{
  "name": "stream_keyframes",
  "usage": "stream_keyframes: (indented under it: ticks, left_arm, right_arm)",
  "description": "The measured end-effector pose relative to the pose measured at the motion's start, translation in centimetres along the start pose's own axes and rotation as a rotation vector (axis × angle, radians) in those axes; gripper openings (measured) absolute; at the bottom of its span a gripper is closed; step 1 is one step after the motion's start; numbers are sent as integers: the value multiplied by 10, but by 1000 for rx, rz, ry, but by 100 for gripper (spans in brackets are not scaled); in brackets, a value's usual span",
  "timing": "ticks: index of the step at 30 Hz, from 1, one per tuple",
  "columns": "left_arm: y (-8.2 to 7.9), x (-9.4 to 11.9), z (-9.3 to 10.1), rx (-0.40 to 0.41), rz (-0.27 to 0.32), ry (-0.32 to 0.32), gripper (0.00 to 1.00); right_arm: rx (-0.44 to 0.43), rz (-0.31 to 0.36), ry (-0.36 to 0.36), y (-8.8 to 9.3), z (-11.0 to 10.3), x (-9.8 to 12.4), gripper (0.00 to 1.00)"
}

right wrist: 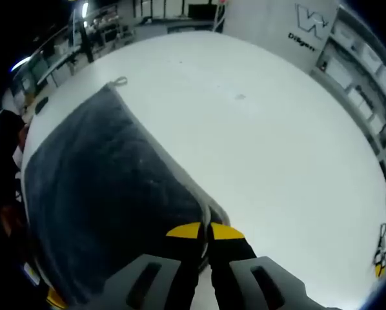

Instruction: Open the folded towel by lifting each exposed corner and separating the folded layers until the towel lies flat within the target outline without major curled edges

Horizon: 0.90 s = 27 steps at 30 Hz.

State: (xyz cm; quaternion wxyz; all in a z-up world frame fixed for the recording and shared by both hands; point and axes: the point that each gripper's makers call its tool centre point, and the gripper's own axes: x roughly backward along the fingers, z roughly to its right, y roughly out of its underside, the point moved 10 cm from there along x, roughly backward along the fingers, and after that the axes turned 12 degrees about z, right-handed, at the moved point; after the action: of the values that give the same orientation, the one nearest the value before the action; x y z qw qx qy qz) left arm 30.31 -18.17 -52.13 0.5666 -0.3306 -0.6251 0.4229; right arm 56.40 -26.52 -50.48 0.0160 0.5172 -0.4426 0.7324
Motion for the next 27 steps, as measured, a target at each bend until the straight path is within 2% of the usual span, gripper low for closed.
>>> stream_keyframes:
  ticks: [6,11,27]
  left_arm:
    - [-1,4,-2,19,14,-5,0]
    - [-3,12,-4,29,35,-16,0]
    - [-4,31,-8,18,57,-70,0]
  right_arm:
    - [-49,16,-1,-1,4,1,0]
    - [-16,9,2,-3,0,2,0]
    - [-36,27,19,-17,-7,17,0]
